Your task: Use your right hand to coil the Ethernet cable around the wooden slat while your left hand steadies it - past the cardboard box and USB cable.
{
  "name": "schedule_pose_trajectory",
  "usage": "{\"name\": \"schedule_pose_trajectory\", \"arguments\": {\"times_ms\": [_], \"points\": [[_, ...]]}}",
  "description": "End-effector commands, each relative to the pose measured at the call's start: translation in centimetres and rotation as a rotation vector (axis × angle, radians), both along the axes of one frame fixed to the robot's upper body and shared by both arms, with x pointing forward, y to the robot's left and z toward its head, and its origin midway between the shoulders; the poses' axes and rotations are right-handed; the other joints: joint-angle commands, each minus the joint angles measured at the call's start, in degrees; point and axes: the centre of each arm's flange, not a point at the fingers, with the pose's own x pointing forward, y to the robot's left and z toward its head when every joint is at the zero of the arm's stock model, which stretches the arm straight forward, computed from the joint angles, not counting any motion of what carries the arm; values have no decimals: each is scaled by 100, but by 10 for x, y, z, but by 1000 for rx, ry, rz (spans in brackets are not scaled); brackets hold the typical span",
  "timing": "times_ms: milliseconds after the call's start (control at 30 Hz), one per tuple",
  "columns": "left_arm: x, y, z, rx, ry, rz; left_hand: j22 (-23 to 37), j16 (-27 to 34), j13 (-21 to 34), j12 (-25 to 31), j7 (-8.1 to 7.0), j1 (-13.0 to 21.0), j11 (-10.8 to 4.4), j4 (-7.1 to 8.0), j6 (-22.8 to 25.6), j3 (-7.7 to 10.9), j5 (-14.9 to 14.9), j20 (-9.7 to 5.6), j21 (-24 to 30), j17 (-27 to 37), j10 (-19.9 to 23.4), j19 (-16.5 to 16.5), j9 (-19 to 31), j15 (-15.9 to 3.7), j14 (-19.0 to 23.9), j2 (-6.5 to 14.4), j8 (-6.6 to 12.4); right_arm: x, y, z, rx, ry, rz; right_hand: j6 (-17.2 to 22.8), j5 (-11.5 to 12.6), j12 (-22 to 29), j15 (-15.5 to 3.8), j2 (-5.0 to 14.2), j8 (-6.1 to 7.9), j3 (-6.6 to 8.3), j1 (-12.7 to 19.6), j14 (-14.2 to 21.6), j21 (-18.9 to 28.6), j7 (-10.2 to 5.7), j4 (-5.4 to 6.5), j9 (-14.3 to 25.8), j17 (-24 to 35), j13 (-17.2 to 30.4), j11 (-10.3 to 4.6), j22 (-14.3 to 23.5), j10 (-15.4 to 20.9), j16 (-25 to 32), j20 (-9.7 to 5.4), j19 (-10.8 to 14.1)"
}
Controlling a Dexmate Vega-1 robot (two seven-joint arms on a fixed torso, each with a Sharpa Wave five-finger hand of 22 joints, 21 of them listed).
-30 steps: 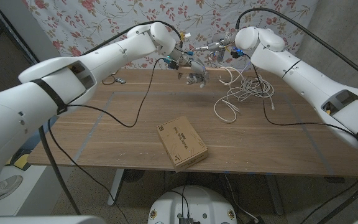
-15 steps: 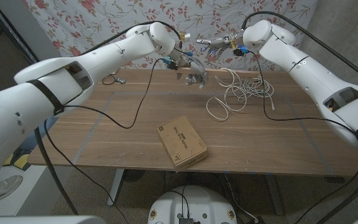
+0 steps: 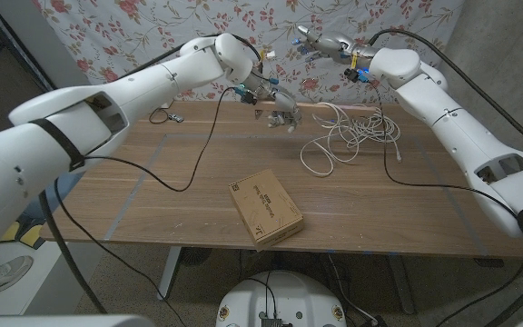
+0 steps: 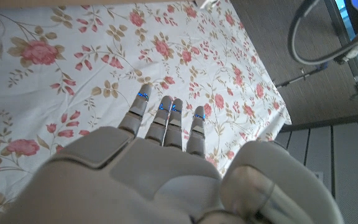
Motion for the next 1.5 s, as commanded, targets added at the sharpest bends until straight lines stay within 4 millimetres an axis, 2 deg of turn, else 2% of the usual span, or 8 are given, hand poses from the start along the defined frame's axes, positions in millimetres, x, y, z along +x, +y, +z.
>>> {"name": "schedule_pose_trajectory", "arguments": {"times_ms": [33,400,533,733,1067,1467,1500], "points": [[3,22,-27,-166,231,55,5,11,10,45,113,22,-252,5,50,17,-6,-55,30,-2,257,83,52,-452,520,141,65,-30,-26,6,226,-234,55,66,-22,-10,-50,52,13,35,78,9,-12,-60,-22,-3,-46,-19,-73,18,40,-50,-62,39],[6,41,-63,-346,522,172,-22,88,12,46,180,49,-221,3,37,39,-68,-60,48,66,293,180,106,-472,548,255,95,-39,-29,3,309,-317,85,142,-79,22,-83,121,26,65,186,221,24,-84,-57,-10,-192,-91,-94,19,199,-71,-131,264],[2,41,-70,-344,561,198,-60,93,13,45,209,62,-206,2,28,50,-108,-73,38,59,289,218,115,-468,555,313,96,-43,-29,2,321,-338,96,142,-93,28,-87,133,22,69,211,290,23,-87,-66,-12,-228,-109,-141,20,236,-70,-130,295],[-6,38,-76,-344,610,227,-108,95,13,47,264,88,-177,-6,38,73,-169,-108,41,51,301,296,98,-478,560,403,87,-52,-30,0,331,-371,97,143,-113,33,-111,145,16,72,238,364,32,-106,-75,-14,-274,-132,-121,22,281,-74,-130,362],[-27,30,-100,-354,733,327,-230,80,9,32,319,152,-171,-27,-29,141,-329,-181,24,35,249,422,128,-506,537,554,69,-63,-34,-2,362,-411,93,164,-141,42,-126,159,16,73,273,465,42,-120,-86,-18,-342,-166,-150,24,351,-83,-139,451],[-32,49,-121,-335,812,555,-454,-58,-5,16,345,330,-48,-118,-259,365,-619,-208,19,-119,214,567,197,-525,544,664,19,-68,-35,-5,367,-445,88,172,-165,43,-162,175,11,76,309,569,51,-134,-96,-20,-404,-196,-184,28,399,-86,-152,533],[-31,50,-123,-338,810,566,-515,-76,-8,9,353,360,6,-132,-286,403,-666,-210,13,-149,203,632,194,-522,554,668,4,-68,-35,-5,366,-447,87,169,-166,44,-162,176,10,77,310,571,51,-133,-97,-21,-407,-198,-191,28,405,-87,-153,536]]}}
